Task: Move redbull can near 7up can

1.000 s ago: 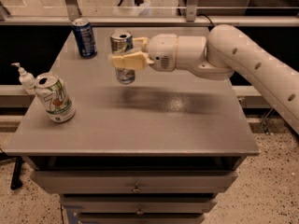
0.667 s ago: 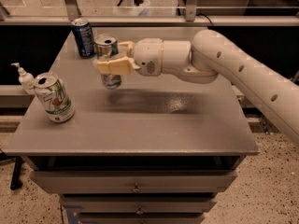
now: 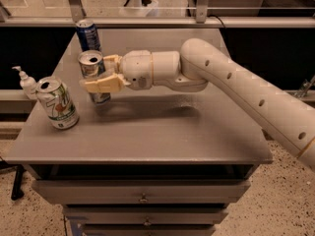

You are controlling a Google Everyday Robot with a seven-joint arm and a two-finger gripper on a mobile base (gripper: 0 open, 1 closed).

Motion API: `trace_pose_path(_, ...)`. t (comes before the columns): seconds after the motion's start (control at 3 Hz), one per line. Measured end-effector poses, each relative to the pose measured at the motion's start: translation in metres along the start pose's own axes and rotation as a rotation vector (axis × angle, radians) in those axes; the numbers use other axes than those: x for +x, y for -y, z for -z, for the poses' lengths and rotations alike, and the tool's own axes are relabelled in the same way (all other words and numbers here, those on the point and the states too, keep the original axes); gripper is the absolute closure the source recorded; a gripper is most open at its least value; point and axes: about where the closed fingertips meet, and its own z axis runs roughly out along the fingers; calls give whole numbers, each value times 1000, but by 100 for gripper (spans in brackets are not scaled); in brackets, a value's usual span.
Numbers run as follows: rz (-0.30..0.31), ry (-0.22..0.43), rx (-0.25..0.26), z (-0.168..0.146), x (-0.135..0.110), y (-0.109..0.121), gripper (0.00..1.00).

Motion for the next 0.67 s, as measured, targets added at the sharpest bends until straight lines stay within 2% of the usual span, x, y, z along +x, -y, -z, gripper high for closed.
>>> trace_pose_path(0.33, 11, -3, -70, -13, 4, -10, 82)
trace_pose_path(0.67, 8, -6, -116, -22, 8, -16, 59)
